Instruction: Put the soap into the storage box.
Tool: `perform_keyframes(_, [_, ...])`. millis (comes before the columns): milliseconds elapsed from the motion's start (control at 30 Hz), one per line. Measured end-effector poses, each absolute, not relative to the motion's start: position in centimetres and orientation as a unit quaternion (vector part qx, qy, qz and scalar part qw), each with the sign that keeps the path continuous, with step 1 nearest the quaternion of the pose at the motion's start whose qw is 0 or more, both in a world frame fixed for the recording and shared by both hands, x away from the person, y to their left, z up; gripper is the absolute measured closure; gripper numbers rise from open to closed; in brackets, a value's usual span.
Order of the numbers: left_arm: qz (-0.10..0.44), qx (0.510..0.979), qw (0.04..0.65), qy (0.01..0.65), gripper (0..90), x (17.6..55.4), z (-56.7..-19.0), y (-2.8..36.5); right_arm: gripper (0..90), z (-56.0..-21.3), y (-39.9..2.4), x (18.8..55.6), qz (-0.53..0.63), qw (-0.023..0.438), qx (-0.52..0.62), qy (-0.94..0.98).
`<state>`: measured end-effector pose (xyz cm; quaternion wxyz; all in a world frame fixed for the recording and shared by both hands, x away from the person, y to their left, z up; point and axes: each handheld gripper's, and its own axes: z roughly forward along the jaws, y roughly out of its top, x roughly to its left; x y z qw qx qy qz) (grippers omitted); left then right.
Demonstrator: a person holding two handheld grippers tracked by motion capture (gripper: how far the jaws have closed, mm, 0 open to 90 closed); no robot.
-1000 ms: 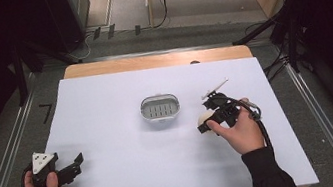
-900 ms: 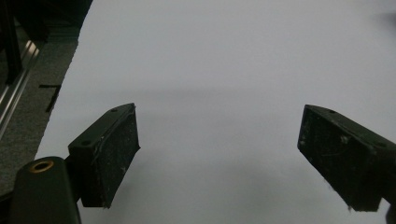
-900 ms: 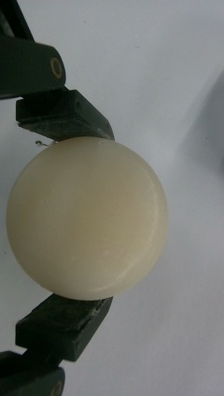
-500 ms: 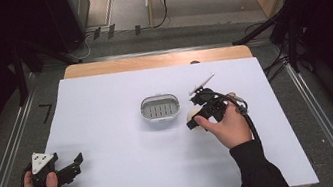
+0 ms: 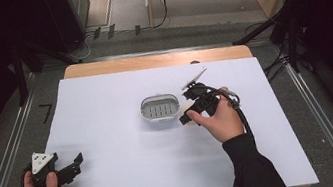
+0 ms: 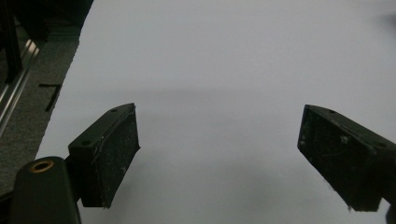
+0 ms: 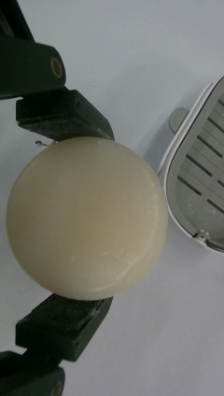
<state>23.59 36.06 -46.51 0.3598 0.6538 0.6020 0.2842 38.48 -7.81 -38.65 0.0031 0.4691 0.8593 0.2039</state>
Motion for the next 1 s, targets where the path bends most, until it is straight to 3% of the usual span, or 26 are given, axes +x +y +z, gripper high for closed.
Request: perform_keyframes(1000, [0.283, 0.652, 0.362, 0.603, 13.6, 23.6, -46.5, 36.1, 24.8, -38.2, -4.3, 40.7, 0.197, 0.001, 0.457, 0.867])
